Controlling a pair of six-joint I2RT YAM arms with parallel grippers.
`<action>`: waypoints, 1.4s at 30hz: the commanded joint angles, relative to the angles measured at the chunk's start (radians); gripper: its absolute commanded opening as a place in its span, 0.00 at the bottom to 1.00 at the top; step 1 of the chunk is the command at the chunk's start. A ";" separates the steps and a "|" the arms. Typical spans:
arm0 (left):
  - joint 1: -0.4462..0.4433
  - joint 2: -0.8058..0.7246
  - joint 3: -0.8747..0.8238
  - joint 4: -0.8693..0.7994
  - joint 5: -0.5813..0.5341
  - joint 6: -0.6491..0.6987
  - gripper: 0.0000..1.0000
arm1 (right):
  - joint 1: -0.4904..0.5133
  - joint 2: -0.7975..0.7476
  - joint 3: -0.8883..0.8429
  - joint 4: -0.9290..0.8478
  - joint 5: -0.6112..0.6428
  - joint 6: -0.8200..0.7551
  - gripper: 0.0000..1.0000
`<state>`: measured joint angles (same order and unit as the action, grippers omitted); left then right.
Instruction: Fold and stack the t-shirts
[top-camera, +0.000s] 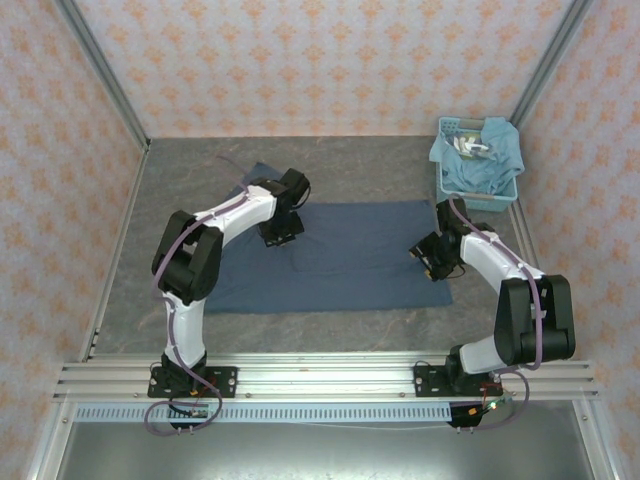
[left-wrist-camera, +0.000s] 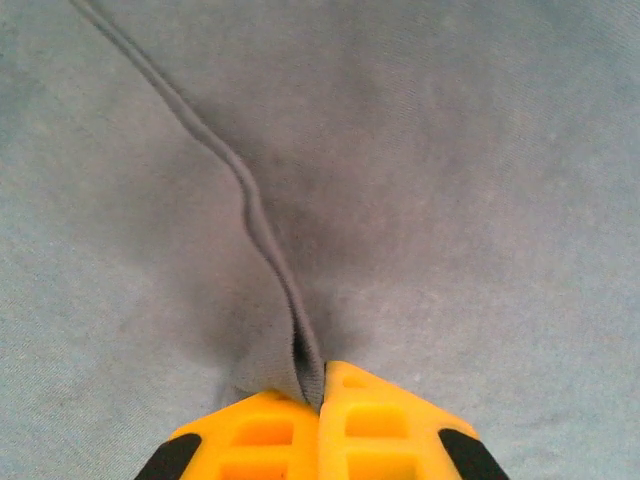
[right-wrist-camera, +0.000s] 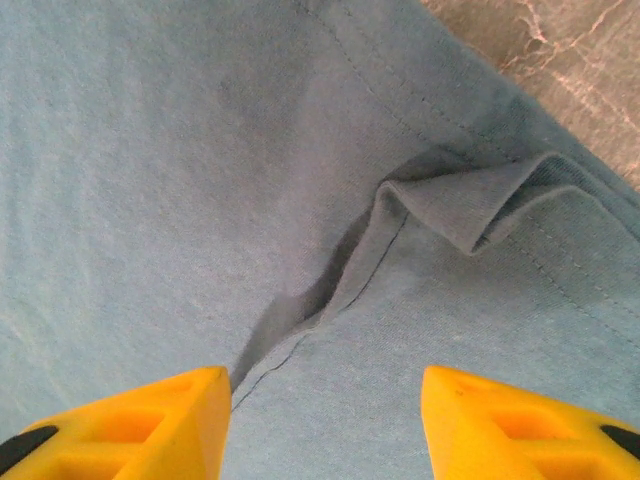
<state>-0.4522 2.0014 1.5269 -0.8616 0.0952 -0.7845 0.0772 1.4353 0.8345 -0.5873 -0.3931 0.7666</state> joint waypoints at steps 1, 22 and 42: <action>-0.009 0.000 0.065 -0.076 -0.089 0.087 0.00 | -0.005 -0.015 0.005 -0.028 0.011 0.005 0.53; 0.042 -0.281 -0.282 0.076 0.065 -0.121 0.22 | -0.052 -0.045 0.030 -0.009 0.143 -0.008 0.37; 0.407 -0.414 -0.517 -0.010 0.050 0.013 0.12 | -0.031 0.020 0.007 0.001 0.154 0.082 0.06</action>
<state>-0.0685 1.6104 1.0336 -0.8234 0.1745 -0.8055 0.0338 1.4853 0.8696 -0.5739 -0.2741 0.8272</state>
